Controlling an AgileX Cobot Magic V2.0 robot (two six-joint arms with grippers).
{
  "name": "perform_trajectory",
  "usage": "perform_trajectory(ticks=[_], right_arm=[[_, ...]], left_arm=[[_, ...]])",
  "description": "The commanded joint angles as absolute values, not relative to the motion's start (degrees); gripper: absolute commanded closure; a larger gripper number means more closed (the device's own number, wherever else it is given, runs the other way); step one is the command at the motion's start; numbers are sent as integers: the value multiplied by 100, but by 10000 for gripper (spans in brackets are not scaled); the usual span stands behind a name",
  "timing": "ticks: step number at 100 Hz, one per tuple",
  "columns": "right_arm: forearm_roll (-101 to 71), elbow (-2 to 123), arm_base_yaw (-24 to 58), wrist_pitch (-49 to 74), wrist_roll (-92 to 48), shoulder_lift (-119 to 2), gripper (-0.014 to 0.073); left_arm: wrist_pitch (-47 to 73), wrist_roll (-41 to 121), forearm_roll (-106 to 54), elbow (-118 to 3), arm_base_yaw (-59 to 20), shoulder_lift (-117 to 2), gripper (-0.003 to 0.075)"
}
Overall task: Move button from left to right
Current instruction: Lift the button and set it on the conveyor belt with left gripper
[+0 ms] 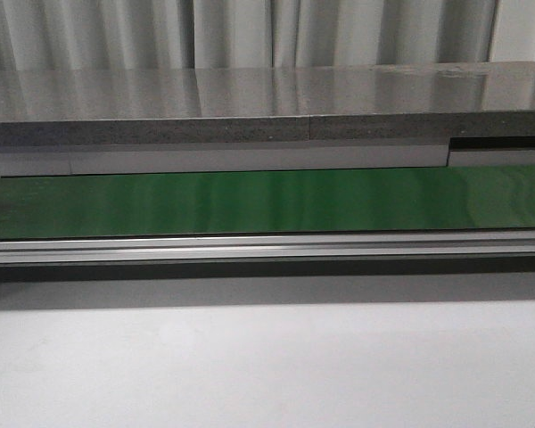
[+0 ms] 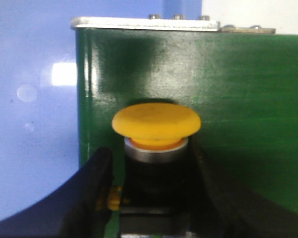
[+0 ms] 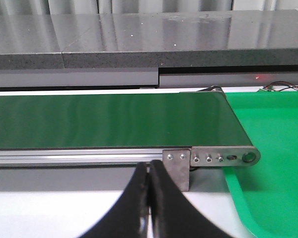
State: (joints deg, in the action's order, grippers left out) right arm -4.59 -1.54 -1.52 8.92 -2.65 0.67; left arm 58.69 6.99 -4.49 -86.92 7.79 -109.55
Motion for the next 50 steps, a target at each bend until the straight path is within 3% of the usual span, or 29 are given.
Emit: perform_trajectory(ticks=[1, 26, 36, 50], right_arm=[[-431, -70, -148, 441, -293, 180, 662], [-431, -70, -148, 441, -293, 180, 662], [-431, -70, -148, 441, -293, 180, 662], [-431, -70, -148, 444, -293, 180, 662]], left_arm=[[5752, 684, -497, -8829, 738, -10658, 590], [5786, 684, -497, -8829, 738, -10658, 162], [5786, 684, -497, -8829, 738, -10658, 97], [5828, 684, -564, -8829, 711, -10582, 99]])
